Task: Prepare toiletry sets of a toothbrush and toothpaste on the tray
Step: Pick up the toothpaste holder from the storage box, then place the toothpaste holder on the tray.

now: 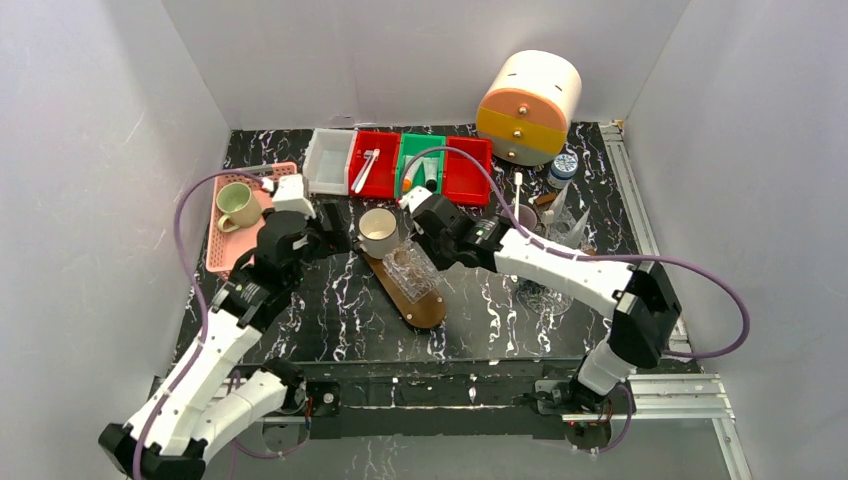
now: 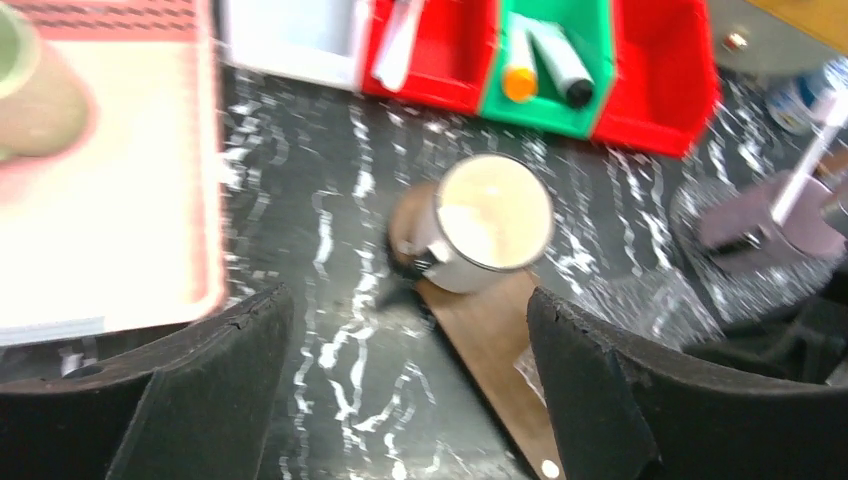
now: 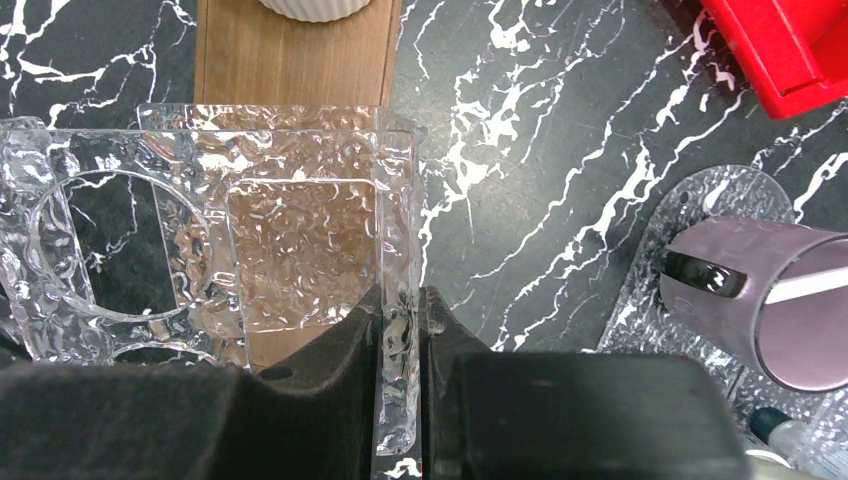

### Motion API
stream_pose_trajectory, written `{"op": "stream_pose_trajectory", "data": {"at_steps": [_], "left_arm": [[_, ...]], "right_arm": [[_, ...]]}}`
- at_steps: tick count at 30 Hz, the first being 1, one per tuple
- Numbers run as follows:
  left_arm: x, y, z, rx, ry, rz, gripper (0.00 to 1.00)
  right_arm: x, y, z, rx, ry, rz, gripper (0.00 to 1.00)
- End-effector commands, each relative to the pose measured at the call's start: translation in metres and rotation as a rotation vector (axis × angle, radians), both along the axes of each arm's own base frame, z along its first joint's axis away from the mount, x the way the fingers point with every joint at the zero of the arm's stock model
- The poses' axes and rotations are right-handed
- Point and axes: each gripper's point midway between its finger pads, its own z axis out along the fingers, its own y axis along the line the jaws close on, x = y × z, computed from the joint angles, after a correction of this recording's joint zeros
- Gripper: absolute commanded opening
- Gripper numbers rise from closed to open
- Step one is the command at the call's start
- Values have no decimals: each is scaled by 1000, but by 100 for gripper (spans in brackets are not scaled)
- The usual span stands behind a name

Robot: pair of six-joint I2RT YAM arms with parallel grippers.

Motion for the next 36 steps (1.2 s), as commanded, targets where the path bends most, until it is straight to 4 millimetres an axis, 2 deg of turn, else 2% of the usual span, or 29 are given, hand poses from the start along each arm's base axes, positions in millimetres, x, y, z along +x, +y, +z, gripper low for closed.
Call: {"op": "stream_pose_trajectory", "data": {"at_steps": [1, 7, 11, 23, 33, 36], "left_arm": [[-6, 66, 1, 201, -74, 247, 88], [-16, 79, -1, 212, -102, 288, 98], [-19, 86, 1, 210, -112, 318, 98], [-20, 86, -1, 206, -109, 320, 98], [-20, 84, -2, 199, -106, 312, 98], [-20, 84, -2, 198, -106, 312, 98]], "right_arm": [[7, 21, 18, 56, -25, -37, 1], [12, 30, 0, 27, -10, -33, 1], [18, 35, -11, -4, -8, -35, 1], [33, 47, -35, -80, -1, -50, 1], [41, 48, -42, -116, -7, -85, 1], [42, 48, -39, -119, -12, -99, 6]]}}
